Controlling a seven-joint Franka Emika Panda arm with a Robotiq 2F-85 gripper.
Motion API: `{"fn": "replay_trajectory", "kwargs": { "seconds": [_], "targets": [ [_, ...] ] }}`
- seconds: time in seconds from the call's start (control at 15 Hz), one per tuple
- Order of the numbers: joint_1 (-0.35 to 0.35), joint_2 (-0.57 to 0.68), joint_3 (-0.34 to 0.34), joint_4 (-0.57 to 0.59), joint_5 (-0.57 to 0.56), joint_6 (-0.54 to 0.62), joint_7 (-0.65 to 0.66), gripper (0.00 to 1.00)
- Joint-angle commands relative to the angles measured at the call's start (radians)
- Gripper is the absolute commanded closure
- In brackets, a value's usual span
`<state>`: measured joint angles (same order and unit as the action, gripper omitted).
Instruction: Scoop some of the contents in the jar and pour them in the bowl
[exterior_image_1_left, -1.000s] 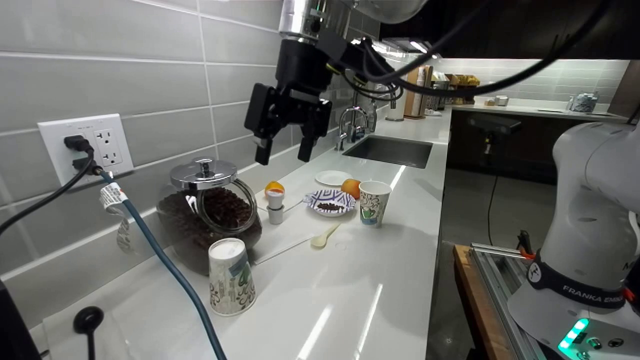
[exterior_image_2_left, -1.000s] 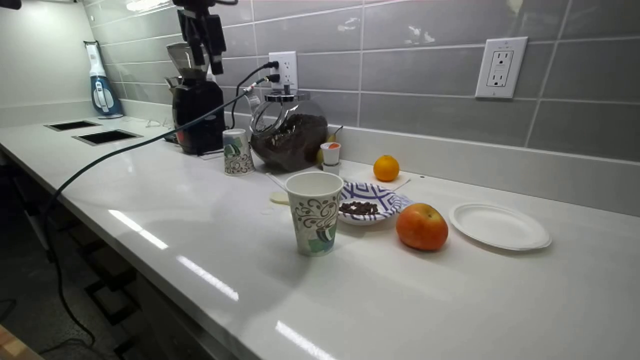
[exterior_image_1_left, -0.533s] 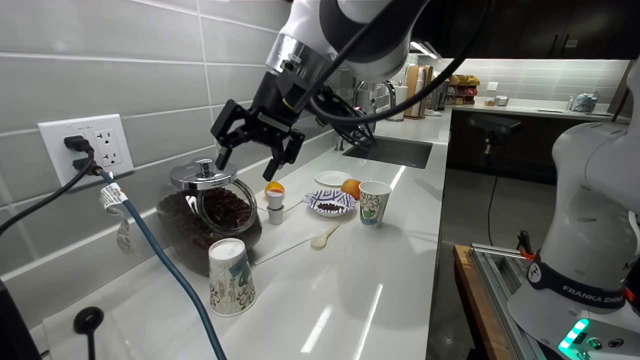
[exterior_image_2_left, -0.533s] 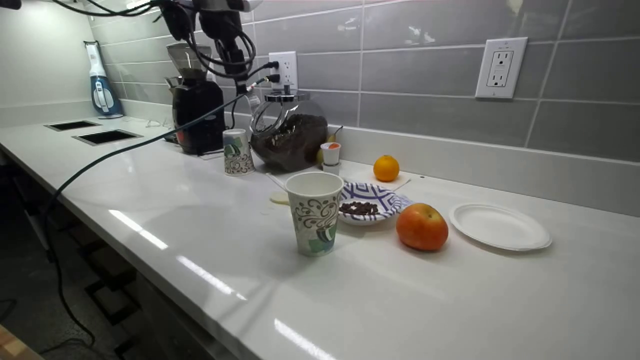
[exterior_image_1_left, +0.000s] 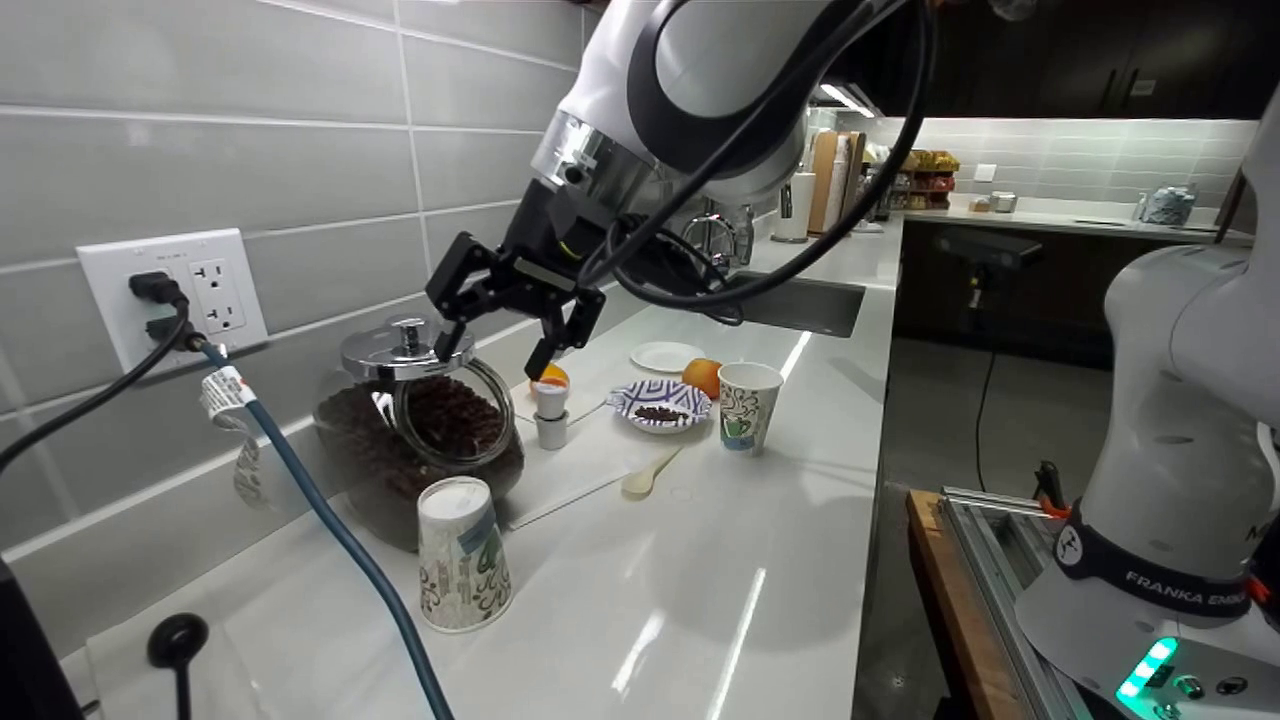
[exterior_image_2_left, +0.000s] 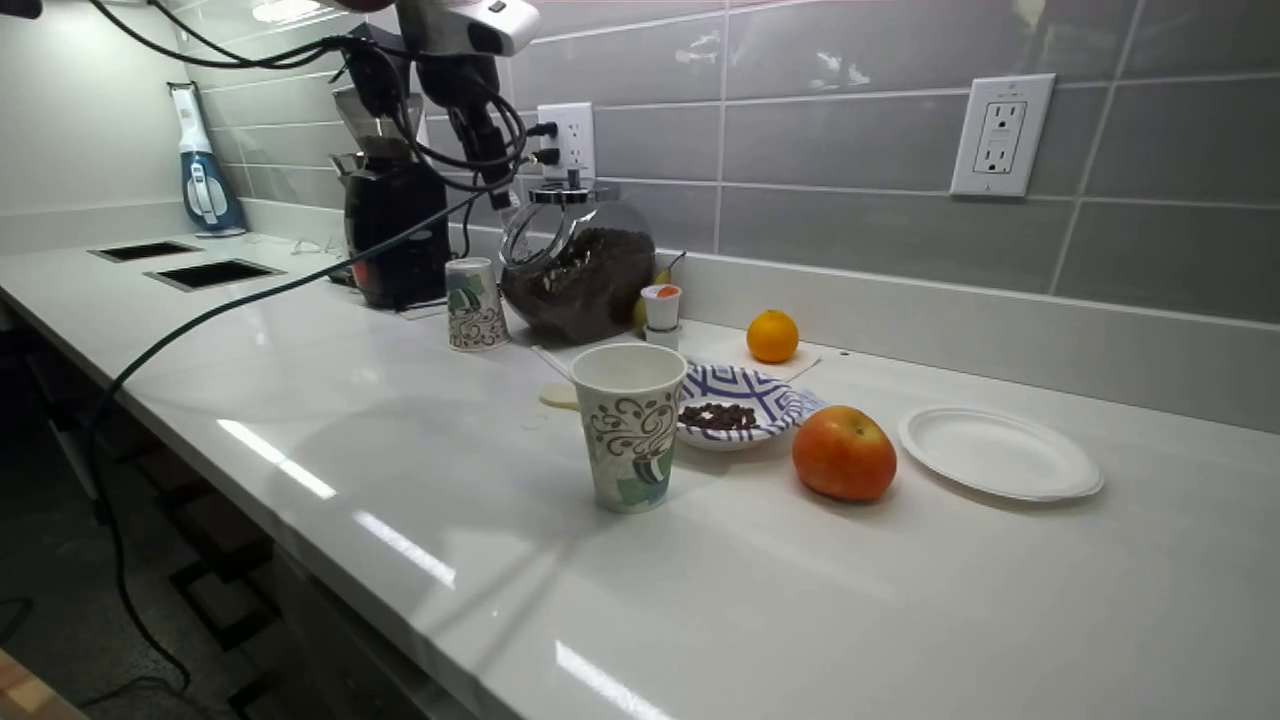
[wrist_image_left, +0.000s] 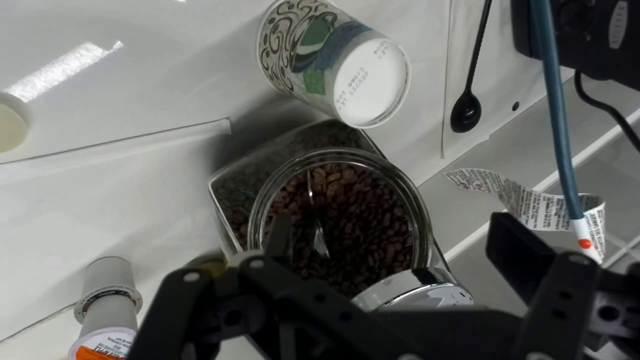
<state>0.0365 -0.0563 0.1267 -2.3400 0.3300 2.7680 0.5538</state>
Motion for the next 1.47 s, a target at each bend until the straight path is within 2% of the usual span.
{"fn": "replay_trajectory", "kwargs": {
  "seconds": [0.0, 0.07, 0.33, 0.6, 0.67, 0.73, 1.0, 1.13, 1.4],
  "targets": [
    [0.001, 0.029, -0.025, 0.017, -0.039, -0.021, -0.009, 0.0],
    [-0.002, 0.036, -0.03, 0.019, -0.056, -0.019, 0.001, 0.15],
    [0.001, 0.069, -0.05, 0.031, -0.085, -0.023, -0.01, 0.48],
    [0.011, 0.111, -0.053, 0.049, -0.113, -0.003, 0.0, 0.54],
    [0.014, 0.123, -0.054, 0.056, -0.123, 0.003, 0.007, 0.52],
    [0.017, 0.135, -0.055, 0.065, -0.13, 0.004, 0.008, 0.54],
    [0.029, 0.185, -0.066, 0.1, -0.173, 0.039, 0.01, 0.56],
    [0.035, 0.208, -0.067, 0.117, -0.163, 0.047, -0.003, 0.54],
    [0.048, 0.246, -0.071, 0.138, -0.148, 0.078, -0.02, 0.59]
  ]
}}
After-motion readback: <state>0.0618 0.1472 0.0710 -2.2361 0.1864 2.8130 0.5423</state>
